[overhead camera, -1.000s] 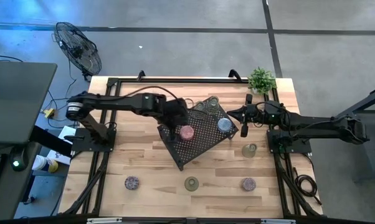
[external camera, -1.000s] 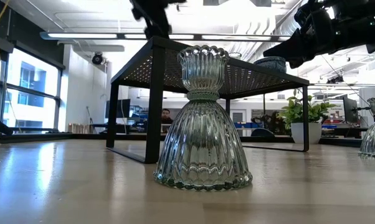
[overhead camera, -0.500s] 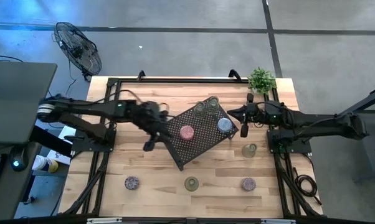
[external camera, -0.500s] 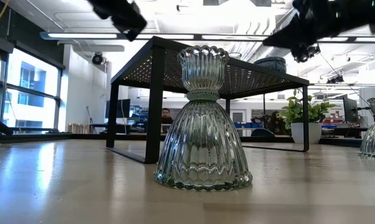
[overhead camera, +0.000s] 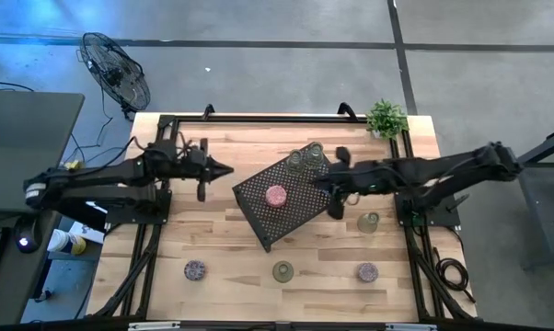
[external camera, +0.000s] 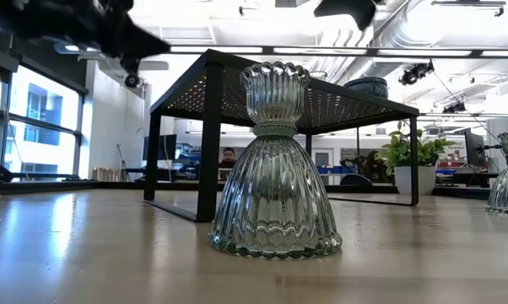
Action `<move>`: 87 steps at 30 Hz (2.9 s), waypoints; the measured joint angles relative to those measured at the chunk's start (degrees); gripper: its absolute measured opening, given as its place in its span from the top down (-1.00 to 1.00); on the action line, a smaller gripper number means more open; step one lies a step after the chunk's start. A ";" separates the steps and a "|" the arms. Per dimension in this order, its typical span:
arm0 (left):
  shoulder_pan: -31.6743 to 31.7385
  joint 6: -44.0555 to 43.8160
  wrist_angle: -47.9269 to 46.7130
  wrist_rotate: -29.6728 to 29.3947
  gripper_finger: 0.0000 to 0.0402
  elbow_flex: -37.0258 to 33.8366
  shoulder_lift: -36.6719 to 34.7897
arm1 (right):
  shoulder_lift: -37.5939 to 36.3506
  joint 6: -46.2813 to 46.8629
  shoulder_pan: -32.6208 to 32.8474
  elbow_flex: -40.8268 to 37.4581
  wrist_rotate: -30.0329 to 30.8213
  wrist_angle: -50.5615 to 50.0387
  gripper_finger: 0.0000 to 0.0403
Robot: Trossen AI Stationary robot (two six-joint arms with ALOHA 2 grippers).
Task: Pick & Place candle stick holders
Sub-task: Put the pink scented candle on the shelf
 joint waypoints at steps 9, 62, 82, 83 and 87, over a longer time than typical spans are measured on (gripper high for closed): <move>10.10 -0.08 3.58 1.16 0.94 -5.11 -1.27 | 21.25 2.54 0.40 26.30 -6.51 -19.30 0.55; 11.69 1.42 3.70 5.23 0.94 -7.33 -1.06 | 51.43 -3.93 -5.33 60.43 -15.22 -49.49 -0.47; 11.66 1.83 2.96 5.25 0.94 -7.28 -1.06 | 46.95 8.70 0.64 60.41 -9.13 -66.45 -0.47; 11.66 1.83 2.96 5.25 0.94 -7.28 -1.06 | 46.95 9.03 0.71 60.41 -8.56 -67.03 -0.47; 11.66 1.83 2.90 6.12 0.94 -7.28 -1.06 | 46.95 9.03 0.66 60.41 -7.50 -67.34 -0.47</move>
